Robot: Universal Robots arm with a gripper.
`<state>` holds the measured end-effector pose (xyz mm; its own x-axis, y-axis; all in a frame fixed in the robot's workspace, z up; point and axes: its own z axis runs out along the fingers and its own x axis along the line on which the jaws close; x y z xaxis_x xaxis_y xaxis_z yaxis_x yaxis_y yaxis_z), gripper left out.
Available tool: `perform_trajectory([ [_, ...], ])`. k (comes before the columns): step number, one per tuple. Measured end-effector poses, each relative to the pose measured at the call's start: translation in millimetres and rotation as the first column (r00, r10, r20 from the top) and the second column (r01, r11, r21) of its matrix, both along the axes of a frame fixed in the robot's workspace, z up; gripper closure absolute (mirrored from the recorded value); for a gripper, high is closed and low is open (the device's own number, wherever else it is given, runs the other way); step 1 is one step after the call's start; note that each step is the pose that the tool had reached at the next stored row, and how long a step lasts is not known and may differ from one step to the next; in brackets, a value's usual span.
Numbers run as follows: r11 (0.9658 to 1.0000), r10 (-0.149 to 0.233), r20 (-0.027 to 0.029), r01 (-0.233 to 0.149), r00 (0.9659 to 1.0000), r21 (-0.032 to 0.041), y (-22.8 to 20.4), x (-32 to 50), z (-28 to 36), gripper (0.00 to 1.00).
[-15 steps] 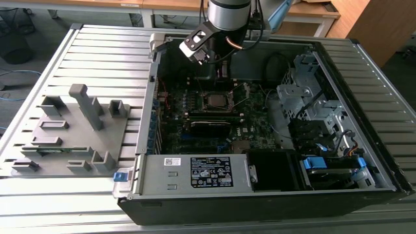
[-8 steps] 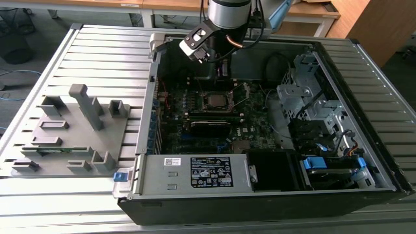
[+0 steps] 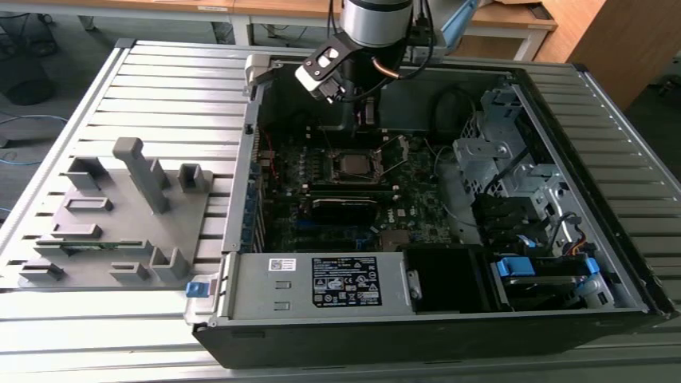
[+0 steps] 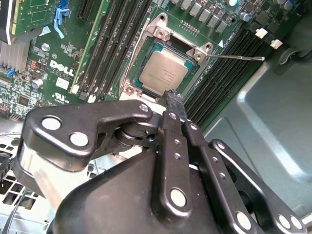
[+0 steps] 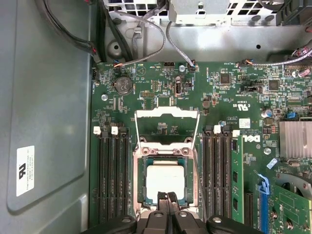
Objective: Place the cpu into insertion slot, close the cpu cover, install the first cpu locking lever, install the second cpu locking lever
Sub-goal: 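Close the cpu cover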
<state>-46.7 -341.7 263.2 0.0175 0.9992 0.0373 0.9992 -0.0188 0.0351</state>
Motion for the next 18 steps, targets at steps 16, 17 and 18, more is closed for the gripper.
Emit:
perform_trajectory([
  [16,1.0000,0.000,0.0000,0.000,1.0000,0.0000,0.0,2.1,0.0,0.89],
  [17,1.0000,0.000,0.0001,0.000,1.0000,0.0001,0.1,2.2,0.0,0.89],
  [18,1.0000,0.000,0.0000,0.000,1.0000,0.0000,0.1,2.2,0.3,0.89],
])
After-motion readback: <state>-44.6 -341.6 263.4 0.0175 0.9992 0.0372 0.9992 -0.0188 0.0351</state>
